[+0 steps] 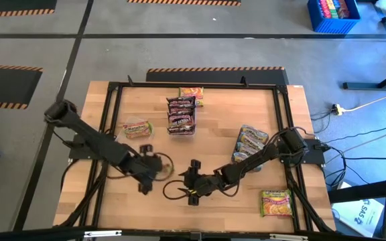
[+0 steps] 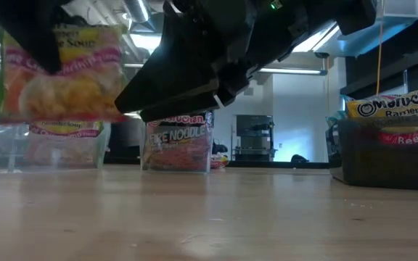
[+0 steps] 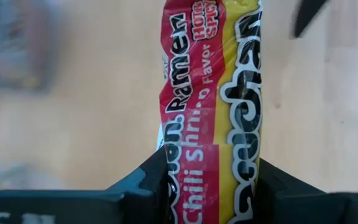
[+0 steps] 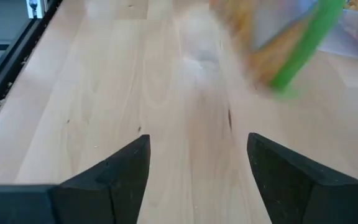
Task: Sort Maruchan noodles
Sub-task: Put the green noodle pack into the left transparent bin
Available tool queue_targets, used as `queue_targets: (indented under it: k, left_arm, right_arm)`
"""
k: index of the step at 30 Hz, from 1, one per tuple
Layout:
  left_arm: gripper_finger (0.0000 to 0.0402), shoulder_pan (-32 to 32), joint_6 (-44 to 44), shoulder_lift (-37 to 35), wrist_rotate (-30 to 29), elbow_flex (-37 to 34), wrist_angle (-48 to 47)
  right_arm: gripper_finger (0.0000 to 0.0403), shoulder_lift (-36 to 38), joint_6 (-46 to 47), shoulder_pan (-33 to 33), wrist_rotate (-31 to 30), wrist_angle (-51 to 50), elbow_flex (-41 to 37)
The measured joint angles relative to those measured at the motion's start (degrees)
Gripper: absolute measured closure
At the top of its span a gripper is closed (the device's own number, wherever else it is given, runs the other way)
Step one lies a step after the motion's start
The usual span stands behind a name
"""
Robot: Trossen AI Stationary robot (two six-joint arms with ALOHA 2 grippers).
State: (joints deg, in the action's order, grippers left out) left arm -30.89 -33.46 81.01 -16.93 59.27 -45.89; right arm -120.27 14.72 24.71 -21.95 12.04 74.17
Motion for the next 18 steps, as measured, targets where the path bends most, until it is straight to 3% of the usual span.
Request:
queue_targets:
  k: [11,18]
  left_arm:
    - [0.0279,0.4,-3.6,-21.0,-10.3,0.0,-17.2]
    - [0.0278,3.8,-7.2,-24.6,-12.0,0.0,-31.2]
  right_arm:
    - [0.0155,0.0,1.5,0.0,0.5,-0.1,0.0]
    - [0.0155,0.0,1.5,0.0,0.5,-0.1,0.0]
